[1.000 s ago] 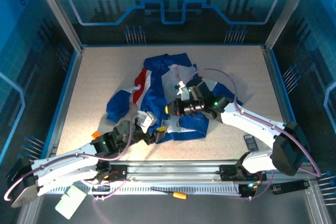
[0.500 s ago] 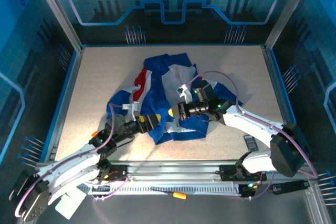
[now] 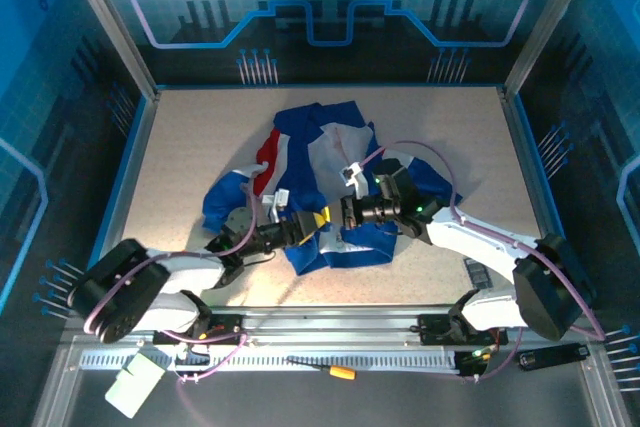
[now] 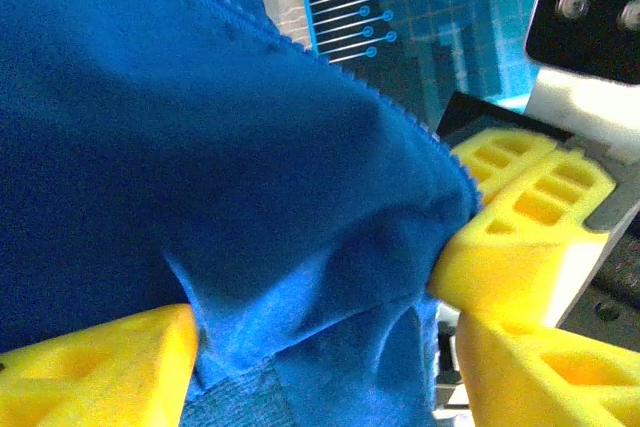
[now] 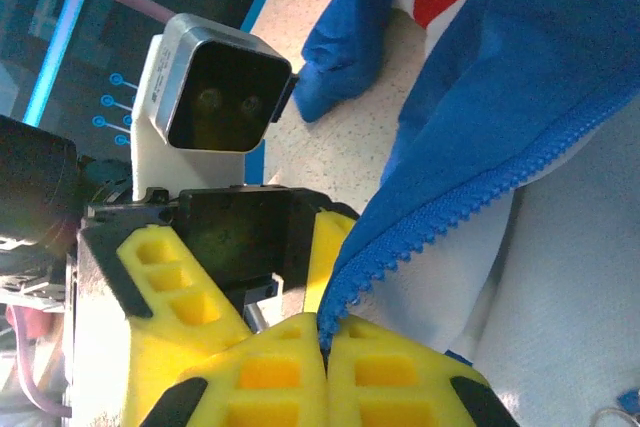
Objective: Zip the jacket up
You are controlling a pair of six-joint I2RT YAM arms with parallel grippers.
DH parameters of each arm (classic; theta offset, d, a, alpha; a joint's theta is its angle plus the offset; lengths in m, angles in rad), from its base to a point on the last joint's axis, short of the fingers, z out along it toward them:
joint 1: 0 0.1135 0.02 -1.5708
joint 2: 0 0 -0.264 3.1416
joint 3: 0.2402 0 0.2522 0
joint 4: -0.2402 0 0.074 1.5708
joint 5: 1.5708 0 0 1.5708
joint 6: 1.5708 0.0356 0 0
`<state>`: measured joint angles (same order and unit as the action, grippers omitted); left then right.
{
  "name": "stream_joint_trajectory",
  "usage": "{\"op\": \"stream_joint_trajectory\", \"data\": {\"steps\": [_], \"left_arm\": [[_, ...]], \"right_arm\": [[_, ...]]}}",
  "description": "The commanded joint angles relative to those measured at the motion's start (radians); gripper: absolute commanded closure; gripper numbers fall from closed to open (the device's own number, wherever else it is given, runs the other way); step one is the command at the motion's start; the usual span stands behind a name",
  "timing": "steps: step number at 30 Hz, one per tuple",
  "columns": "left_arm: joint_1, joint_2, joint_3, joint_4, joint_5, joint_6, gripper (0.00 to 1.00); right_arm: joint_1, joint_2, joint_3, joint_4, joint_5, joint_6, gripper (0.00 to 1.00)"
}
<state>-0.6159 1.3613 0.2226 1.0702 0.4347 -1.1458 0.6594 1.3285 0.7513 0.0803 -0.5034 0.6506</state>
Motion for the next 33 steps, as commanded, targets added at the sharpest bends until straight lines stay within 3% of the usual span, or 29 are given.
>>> {"op": "stream_joint_trajectory", "data": {"steps": [1,3,4,6,9,18,29,31,33], "left_arm": [[0.008,0.12,0.024,0.31,0.085,-0.1,0.55],[0.016,0.164,0.03,0.331,0.105,-0.12,0.8],[0.015,0.167,0.028,0.331,0.105,-0.109,0.91],[0.022,0.157,0.016,0.331,0.092,-0.091,1.0],[0.035,0.138,0.01,0.33,0.098,-0.083,1.0],[0.038,0.144,0.047,0.329,0.187,-0.054,1.0],[0.04,0.117,0.035,0.288,0.194,-0.02,1.0],[0.041,0.116,0.034,0.282,0.194,-0.019,1.0],[0.043,0.117,0.035,0.271,0.194,-0.016,0.96]], "right_arm": [[0.0,-0.026,-0.011,0.051,-0.008,0.027,1.0],[-0.004,-0.03,-0.003,0.019,0.004,0.025,0.96],[-0.01,-0.036,0.001,0.002,0.008,0.024,0.85],[-0.025,-0.052,0.0,-0.016,0.008,0.029,0.76],[-0.057,-0.075,-0.006,-0.017,-0.011,0.051,0.67],[-0.109,-0.028,0.03,-0.061,-0.097,0.045,0.63],[-0.129,0.061,0.046,-0.018,-0.209,0.135,0.61],[-0.129,0.06,0.036,0.017,-0.224,0.157,0.72],[-0.127,0.05,0.024,0.05,-0.23,0.174,0.93]]}}
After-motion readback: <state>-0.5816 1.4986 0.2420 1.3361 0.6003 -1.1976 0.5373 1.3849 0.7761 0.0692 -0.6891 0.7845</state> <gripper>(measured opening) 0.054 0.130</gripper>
